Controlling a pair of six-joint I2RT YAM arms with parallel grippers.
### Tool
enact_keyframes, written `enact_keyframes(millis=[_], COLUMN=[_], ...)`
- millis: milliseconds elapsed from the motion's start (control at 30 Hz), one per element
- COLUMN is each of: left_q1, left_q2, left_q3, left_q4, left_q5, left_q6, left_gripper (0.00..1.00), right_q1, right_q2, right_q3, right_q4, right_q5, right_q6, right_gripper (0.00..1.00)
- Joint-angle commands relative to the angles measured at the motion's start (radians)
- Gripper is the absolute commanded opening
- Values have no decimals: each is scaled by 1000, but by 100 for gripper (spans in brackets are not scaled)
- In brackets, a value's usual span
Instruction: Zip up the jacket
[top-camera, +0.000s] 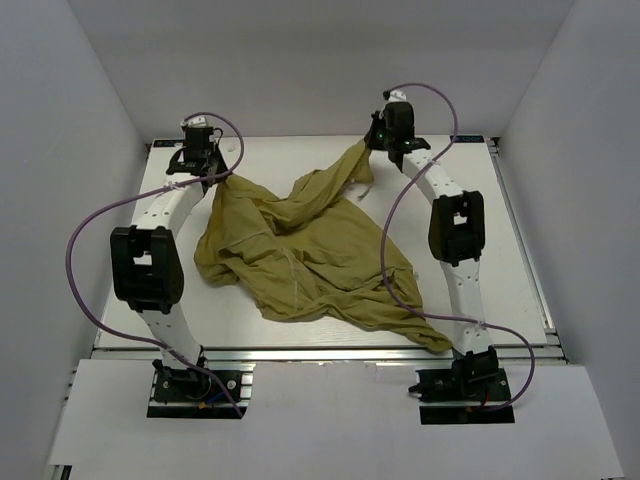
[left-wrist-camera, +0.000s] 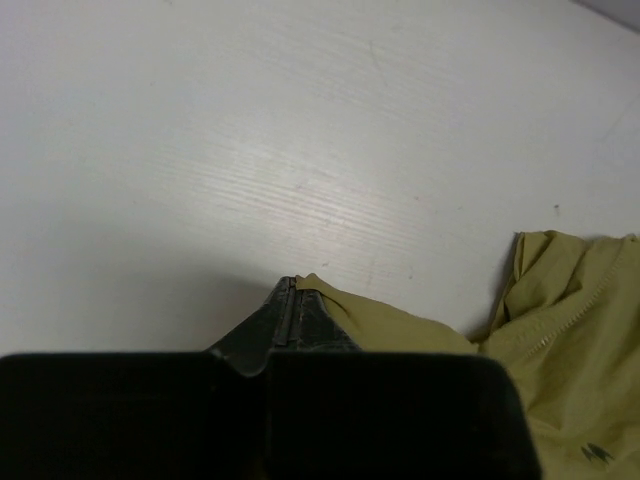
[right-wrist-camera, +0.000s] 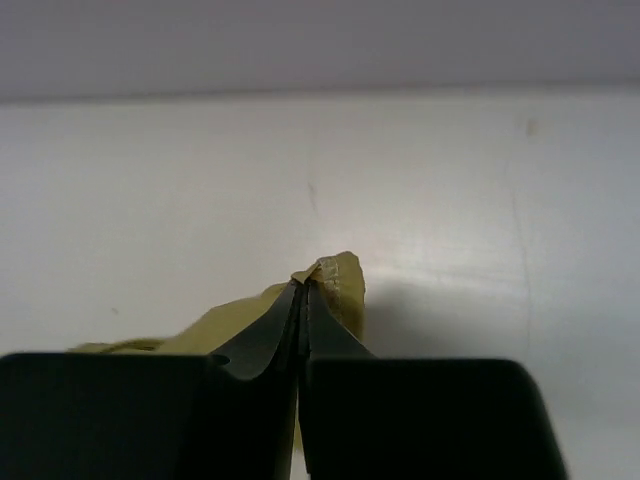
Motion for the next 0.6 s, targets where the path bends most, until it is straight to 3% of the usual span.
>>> enact_keyframes(millis=[0, 100, 167, 233, 267, 300, 400, 467, 533, 567], left_q1=[-1, -1, -1, -2, -2, -1, -1, 1, 1, 1], left_q2=[-37, -71, -115, -178, -196, -213, -232, -192, -145, -100], left_q3=[117, 121, 93, -6, -51, -95, -233, -234, -202, -142], left_q4=[25, 30, 36, 72, 92, 108, 119, 96, 27, -13], left_q5=[28, 25, 28, 33, 36, 39, 7, -12, -42, -64], left_q6=[26, 29, 23, 9, -7, -15, -55, -69, -70, -83], left_gripper=[0, 0, 0, 0, 0, 0, 0, 0, 0, 0], right_q1=[-3, -3, -4, -4, -4, -4, -15, -18, -20, -21], right_q2=[-186, -321, -462, -650, -708, -764, -943, -988, -1037, -1054], right_q3=[13, -51, -217, -432, -680, -784, -1134, -1293, -1335, -1343], right_q4=[360, 453, 505, 577, 624, 603, 490, 426, 300, 265], right_q5=[1, 44, 65, 78, 100, 102, 203, 251, 292, 333], right_q6=[-95, -156, -188, -262, -277, -282, -119, -34, 37, 61], right_gripper=[0, 0, 0, 0, 0, 0, 0, 14, 25, 37])
